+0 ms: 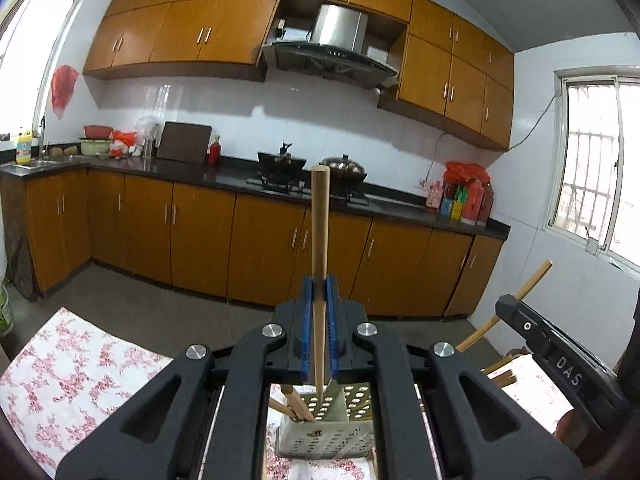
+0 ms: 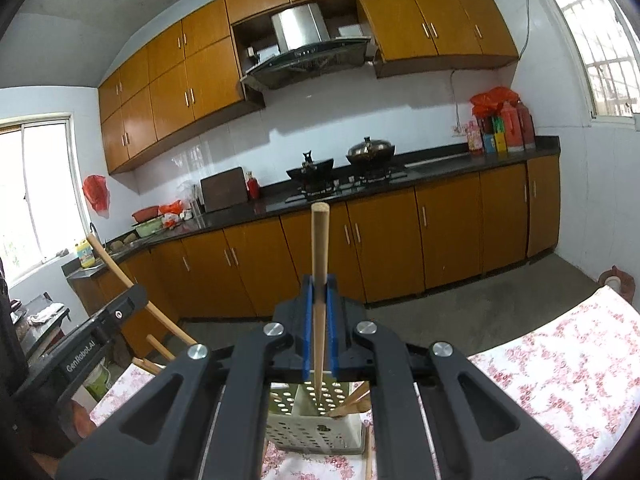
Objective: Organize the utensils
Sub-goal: 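Lower the chopstick into the green holder and open the right tool, then return the right tool to the table and grasp another chopstick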
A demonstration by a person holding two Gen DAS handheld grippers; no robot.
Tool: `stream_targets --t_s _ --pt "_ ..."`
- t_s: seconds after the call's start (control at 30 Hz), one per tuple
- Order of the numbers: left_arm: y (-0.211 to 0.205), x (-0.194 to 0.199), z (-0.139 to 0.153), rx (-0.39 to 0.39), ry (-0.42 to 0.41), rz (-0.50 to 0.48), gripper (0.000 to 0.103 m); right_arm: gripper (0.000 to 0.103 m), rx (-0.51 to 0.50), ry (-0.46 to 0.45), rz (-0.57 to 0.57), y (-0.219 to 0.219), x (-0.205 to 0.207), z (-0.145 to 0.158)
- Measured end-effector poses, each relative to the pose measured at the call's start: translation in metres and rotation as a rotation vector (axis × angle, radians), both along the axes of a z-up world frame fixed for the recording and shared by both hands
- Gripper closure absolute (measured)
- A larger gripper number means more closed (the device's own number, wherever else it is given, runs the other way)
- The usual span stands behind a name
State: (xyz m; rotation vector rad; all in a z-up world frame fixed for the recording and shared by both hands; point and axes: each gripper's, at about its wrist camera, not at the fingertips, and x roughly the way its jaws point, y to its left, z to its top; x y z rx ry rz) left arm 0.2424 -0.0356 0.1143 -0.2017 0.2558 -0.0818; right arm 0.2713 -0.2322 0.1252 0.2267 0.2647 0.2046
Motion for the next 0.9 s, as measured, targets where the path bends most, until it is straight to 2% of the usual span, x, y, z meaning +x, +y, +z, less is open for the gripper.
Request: stream_targets --t_s 0.17,0.4,0.47,0.53,0.63,0.77,0.83,0.9 --pt "0.003 0.003 -0.006 -0.003 0.033 -0.017 0.095 0.094 -0.013 0.019 0.015 0.007 0.005 -0.007" --pt "0.013 -0.009 0.006 -0.017 0.035 -0.02 0.094 0.086 -0.019 0.004 0.004 0.004 -0.014 -0.003" --pt "0.017 -0.015 0.012 -0.018 0.029 -0.013 0.09 0.085 -0.028 -0.006 -0.004 0.001 -0.024 0.0" --pt "0.022 -0.026 0.016 -0.015 0.026 0.004 0.079 0.082 -0.035 -0.01 -0.016 -0.003 -0.035 0.002" --pt "0.029 -0.039 0.019 -0.003 0.027 0.019 0.076 0.08 -0.046 -0.011 -0.029 -0.01 -0.053 0.003" --pt "0.041 -0.06 0.012 0.022 0.051 0.035 0.075 0.078 -0.047 0.01 -0.042 -0.023 -0.081 -0.007" --pt "0.049 -0.07 0.003 0.028 0.073 0.048 0.07 0.076 -0.055 0.035 -0.047 -0.029 -0.094 -0.02" --pt "0.056 -0.075 -0.008 0.034 0.104 0.059 0.07 0.076 -0.071 0.08 -0.054 -0.032 -0.105 -0.038"
